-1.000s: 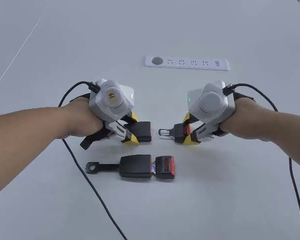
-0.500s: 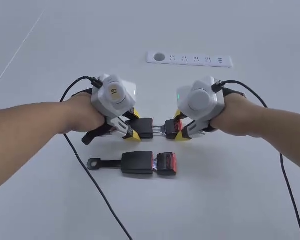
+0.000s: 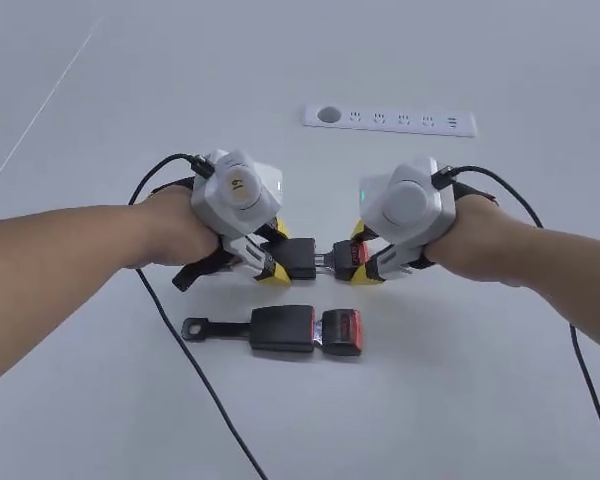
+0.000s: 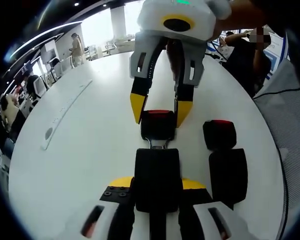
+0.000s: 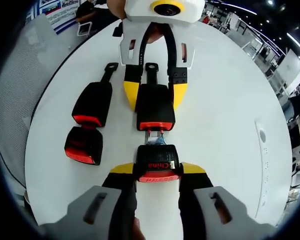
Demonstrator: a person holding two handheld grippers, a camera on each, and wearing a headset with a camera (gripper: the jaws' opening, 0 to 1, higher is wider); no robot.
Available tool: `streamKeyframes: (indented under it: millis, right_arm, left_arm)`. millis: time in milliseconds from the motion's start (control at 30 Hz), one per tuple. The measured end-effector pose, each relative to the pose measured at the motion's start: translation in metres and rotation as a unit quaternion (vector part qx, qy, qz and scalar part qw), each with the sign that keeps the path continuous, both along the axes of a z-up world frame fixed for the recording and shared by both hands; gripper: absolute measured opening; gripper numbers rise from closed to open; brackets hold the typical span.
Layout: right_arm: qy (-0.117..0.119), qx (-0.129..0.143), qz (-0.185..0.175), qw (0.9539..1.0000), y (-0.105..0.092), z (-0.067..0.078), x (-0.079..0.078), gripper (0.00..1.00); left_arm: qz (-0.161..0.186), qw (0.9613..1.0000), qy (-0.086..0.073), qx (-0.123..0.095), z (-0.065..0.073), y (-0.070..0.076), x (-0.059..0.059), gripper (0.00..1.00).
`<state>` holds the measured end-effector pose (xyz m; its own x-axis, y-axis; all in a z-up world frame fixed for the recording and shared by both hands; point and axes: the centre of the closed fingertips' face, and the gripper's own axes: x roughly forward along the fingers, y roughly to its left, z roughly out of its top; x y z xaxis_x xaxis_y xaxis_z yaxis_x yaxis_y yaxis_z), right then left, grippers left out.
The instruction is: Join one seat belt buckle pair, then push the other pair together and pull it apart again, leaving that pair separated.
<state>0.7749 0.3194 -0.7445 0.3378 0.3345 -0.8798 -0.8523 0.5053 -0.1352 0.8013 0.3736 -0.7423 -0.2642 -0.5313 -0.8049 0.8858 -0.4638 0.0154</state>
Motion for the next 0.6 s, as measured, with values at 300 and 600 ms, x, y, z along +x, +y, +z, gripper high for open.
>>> streamKeyframes:
  millis: [300, 600]
  right_arm:
    - [0.005, 0.006, -0.004, 1.0000, 0.002, 0.000, 0.001, 0.28]
    - [0.003, 0.007, 0.003, 1.0000, 0.013, 0.000, 0.007, 0.27]
  left_arm:
    - [-0.008, 1.0000, 0.002, -0.001, -0.001, -0.001, 0.000, 0.32]
    - [-0.008, 0.9999, 0.003, -0.008, -0.001, -0.001, 0.001, 0.32]
